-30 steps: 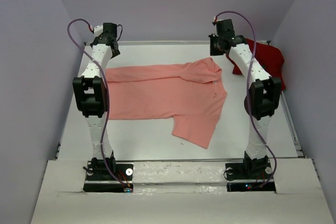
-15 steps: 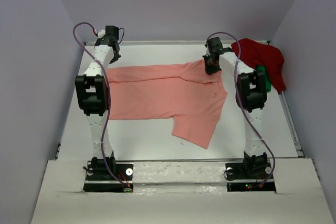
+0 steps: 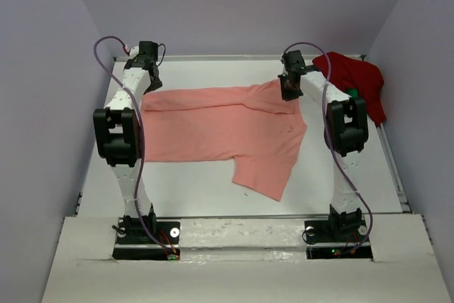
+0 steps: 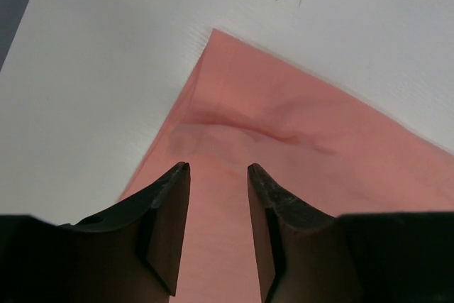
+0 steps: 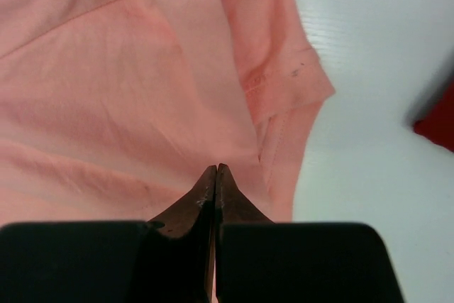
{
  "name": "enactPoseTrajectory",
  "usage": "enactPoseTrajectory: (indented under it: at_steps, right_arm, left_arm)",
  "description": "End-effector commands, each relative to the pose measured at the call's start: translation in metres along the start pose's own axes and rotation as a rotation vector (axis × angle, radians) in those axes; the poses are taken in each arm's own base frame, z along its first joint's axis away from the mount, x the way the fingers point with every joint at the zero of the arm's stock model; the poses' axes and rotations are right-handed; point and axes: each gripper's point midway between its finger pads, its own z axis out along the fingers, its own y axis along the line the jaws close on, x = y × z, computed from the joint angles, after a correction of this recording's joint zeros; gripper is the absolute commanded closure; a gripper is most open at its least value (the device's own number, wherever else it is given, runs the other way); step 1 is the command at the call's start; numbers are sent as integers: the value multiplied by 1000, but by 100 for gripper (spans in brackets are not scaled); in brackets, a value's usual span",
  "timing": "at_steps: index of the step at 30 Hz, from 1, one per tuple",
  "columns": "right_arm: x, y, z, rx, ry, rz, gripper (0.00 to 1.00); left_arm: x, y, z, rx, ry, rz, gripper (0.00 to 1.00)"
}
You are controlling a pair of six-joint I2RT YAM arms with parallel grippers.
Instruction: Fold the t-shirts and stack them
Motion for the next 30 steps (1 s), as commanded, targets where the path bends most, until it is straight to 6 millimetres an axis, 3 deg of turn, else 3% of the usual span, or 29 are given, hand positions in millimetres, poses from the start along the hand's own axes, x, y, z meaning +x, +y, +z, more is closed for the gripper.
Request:
enactPoseTrajectory:
  at_steps: [1, 3, 4, 5, 6, 7, 8, 9, 10, 11, 14, 15, 16, 18, 19, 20, 21, 24, 27, 28, 30]
  right_arm:
    - [-50, -10, -71, 53, -185, 29, 100]
    - [-40, -8, -85, 61, -185, 32, 99]
    - [-45, -10, -111, 72, -230, 43, 91]
    - [-41, -5, -122, 59, -239, 38, 83]
    - [-31, -8, -141, 49, -252, 71, 67]
    - [-24, -7, -150, 33, -259, 97, 63]
    - [-18, -5, -158, 10, -267, 135, 57]
    - [8, 4, -153, -50, -223, 126, 56]
    - [6, 4, -176, -87, -280, 133, 55]
    - [5, 6, -184, -107, -309, 138, 55]
    - [18, 12, -207, -174, -315, 139, 62]
    - [22, 15, -212, -198, -313, 152, 62]
    - [34, 24, -214, -257, -283, 152, 62]
    - [42, 36, -236, -357, -305, 175, 56]
    - [59, 50, -238, -432, -266, 162, 54]
    - [66, 50, -246, -449, -274, 178, 51]
    - [72, 49, -247, -448, -271, 184, 45]
    - [100, 44, -245, -435, -233, 190, 40]
    - [123, 49, -260, -502, -225, 212, 38]
    - [130, 50, -255, -498, -203, 224, 38]
    - [141, 58, -264, -568, -196, 246, 37]
  left_arm:
    - [-42, 11, -71, 70, -179, -61, 49]
    - [-49, 19, -95, 78, -223, -70, 43]
    - [-40, 24, -97, 75, -209, -74, 42]
    - [-36, 26, -102, 82, -209, -77, 38]
    - [-40, 32, -117, 97, -243, -108, 36]
    - [-26, 42, -114, 64, -229, -112, 34]
    - [-25, 47, -122, 71, -240, -128, 34]
    - [-22, 47, -121, 77, -241, -119, 33]
    - [-10, 49, -114, 74, -216, -106, 32]
    - [-6, 48, -112, 79, -202, -98, 33]
    - [12, 40, -102, 117, -106, -87, 50]
    - [17, 36, -102, 143, -87, -90, 51]
    - [29, 26, -101, 206, -49, -92, 51]
    - [35, 20, -110, 271, -47, -123, 48]
    - [42, 17, -110, 296, -26, -129, 45]
    - [45, 18, -111, 303, -15, -140, 44]
    - [47, 19, -111, 303, -6, -141, 42]
    - [60, 30, -108, 286, 28, -152, 37]
    - [81, 41, -104, 334, 88, -205, 36]
    - [77, 44, -107, 334, 75, -216, 36]
    - [86, 53, -109, 342, 93, -222, 35]
